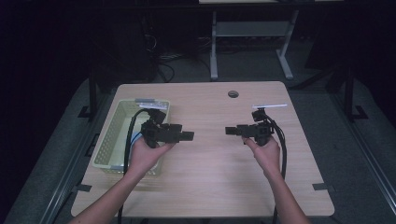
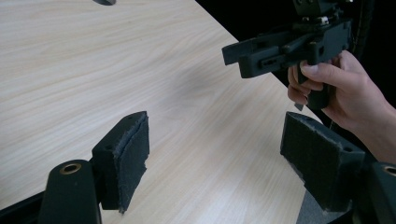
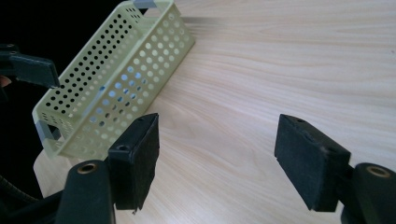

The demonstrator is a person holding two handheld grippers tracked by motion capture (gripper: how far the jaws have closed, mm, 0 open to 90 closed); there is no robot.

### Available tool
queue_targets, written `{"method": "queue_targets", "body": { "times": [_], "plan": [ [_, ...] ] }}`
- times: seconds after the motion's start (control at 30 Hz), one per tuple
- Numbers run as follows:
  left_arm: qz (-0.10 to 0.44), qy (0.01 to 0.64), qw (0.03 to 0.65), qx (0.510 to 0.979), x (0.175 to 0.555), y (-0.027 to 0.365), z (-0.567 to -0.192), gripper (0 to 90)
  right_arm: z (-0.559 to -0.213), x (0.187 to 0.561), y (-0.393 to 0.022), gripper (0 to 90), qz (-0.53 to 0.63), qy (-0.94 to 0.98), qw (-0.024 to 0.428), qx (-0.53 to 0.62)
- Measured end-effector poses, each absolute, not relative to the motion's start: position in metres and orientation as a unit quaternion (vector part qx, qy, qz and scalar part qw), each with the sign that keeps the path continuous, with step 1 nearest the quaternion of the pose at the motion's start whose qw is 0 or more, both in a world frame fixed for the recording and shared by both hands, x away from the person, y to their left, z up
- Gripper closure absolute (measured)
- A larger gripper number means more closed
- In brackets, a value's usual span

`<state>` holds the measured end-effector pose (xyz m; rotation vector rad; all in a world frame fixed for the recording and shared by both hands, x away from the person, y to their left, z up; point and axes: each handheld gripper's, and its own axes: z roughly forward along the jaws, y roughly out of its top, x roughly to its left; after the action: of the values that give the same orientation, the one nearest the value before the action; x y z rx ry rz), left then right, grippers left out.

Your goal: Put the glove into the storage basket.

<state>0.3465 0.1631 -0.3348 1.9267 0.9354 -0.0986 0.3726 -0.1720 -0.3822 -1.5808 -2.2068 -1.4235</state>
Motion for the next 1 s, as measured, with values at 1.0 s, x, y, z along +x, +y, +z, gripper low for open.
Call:
{"method": "queue_targets", "body": {
  "times": [1.0],
  "plan": [
    [-0.061,0.366,0.484,0.792,0.331,0.135,-0.364,23.5,-0.419,0.346,-0.24,29.2,-0.443,-0.701,0.035,-0.558]
  ]
}}
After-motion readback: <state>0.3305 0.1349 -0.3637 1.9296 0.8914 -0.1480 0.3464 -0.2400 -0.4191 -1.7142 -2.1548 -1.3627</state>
